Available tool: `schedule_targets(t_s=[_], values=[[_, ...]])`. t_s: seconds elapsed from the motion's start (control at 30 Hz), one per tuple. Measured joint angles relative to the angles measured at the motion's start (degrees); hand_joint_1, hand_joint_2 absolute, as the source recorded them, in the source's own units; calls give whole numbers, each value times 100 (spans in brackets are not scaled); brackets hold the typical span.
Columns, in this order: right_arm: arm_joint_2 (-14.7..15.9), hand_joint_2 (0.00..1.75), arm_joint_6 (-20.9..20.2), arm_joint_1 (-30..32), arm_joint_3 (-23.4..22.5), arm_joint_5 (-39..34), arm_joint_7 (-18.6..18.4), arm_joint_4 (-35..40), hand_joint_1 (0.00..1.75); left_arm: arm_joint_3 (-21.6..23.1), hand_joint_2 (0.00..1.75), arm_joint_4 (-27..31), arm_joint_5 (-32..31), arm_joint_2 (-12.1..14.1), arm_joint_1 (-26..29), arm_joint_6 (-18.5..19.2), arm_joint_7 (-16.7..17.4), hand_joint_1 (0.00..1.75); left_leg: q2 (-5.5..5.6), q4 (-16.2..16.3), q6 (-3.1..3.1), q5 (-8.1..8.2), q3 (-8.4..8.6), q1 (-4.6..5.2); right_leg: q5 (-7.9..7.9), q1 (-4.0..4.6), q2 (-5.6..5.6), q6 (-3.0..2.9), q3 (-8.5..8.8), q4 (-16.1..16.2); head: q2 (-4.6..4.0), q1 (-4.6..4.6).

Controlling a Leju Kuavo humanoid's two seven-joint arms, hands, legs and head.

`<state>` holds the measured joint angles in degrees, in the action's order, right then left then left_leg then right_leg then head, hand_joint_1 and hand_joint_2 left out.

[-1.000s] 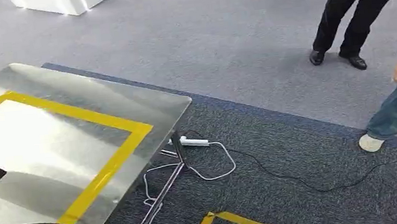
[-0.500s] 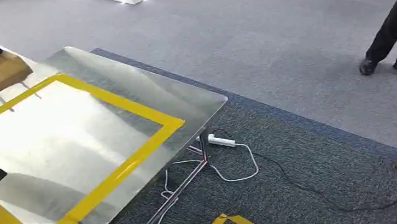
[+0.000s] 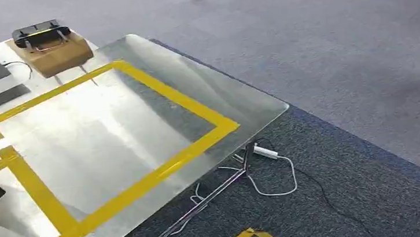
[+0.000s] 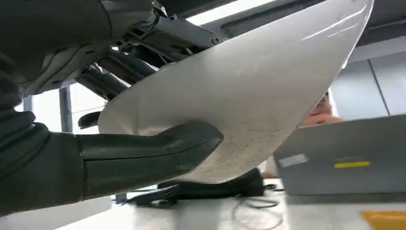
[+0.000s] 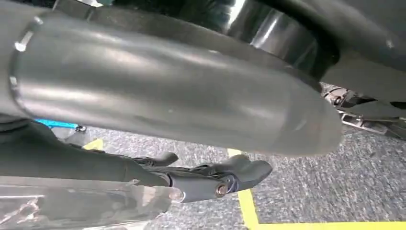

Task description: Take the parts from the cabinet and place them on the table.

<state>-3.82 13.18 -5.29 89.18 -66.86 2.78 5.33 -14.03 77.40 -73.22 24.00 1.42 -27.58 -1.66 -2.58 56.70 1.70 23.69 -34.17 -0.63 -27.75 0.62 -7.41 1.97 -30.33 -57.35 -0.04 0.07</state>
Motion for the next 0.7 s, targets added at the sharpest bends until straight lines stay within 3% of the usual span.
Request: schedule_targets(t_s=[0.03,0.07,0.1,0.17,0.2,0.23,0.27,0.33,0.37,0.43,0.47,0.53,0.7], values=[[2,0,-2,-1,0,-11,48,0,0,-2,175,0,-7,0,14,-2,-13,175,48,-15,-44,-17,8,-34,-66,-25,206,66,-35,-65,-2,2],[2,0,-2,-3,0,-41,109,0,0,-4,175,2,-7,11,14,-4,-28,175,71,-15,-86,-16,9,-43,-226,-30,479,84,-130,-294,0,24],[0,0,-15,-4,-2,-83,151,0,0,-2,175,2,-7,7,24,-7,-39,175,121,-14,-108,-18,0,-45,-456,-37,636,92,-348,-739,0,39],[0,0,-33,17,-4,-131,221,0,0,-2,175,2,-7,-4,61,-9,-79,175,204,-11,-130,-11,-8,-34,-837,-36,718,94,-830,-1693,0,42],[0,0,-35,31,-4,-153,256,0,0,-2,175,2,-7,-18,85,-9,-101,175,250,-10,-132,-11,-6,-28,-860,-34,719,85,-966,-1912,0,41],[2,0,-43,32,-4,-170,275,0,0,-2,175,2,-4,-24,106,-9,-111,175,285,-9,-132,-10,-1,-25,-720,-33,720,67,-958,-1823,0,39],[2,0,-66,27,-4,-181,280,0,0,-2,175,2,-4,-26,118,-9,-122,175,323,-8,-131,-10,6,-25,-467,-33,720,47,-822,-1479,0,39],[2,0,-72,22,-4,-184,286,0,0,-4,175,2,-2,-26,124,-9,-140,175,374,-8,-119,-4,30,-29,67,-34,743,-2,-343,-446,-2,48],[2,0,-72,12,-7,-184,286,0,0,-7,175,2,0,-24,129,-9,-149,175,392,-3,-97,-5,30,-13,71,-29,790,-14,-206,-135,-2,61],[2,0,-79,4,-7,-184,286,0,0,-13,175,2,4,-15,136,0,-197,175,417,28,-45,-13,-17,1,97,-45,798,-10,-158,-53,0,50],[2,0,-101,15,-7,-184,284,0,0,-11,175,2,4,-11,150,13,-258,175,416,26,-139,-26,-19,1,111,-45,800,20,-163,-53,0,50],[2,0,-98,19,-7,-188,284,0,0,13,175,2,4,18,174,41,-371,175,411,-8,-156,-38,-7,0,116,-33,814,11,-171,-54,0,48],[4,0,-131,19,-7,-208,284,0,0,26,175,2,75,166,348,92,-719,175,403,-86,-37,-89,6,-18,122,-11,824,-55,-201,-63,-2,48]])
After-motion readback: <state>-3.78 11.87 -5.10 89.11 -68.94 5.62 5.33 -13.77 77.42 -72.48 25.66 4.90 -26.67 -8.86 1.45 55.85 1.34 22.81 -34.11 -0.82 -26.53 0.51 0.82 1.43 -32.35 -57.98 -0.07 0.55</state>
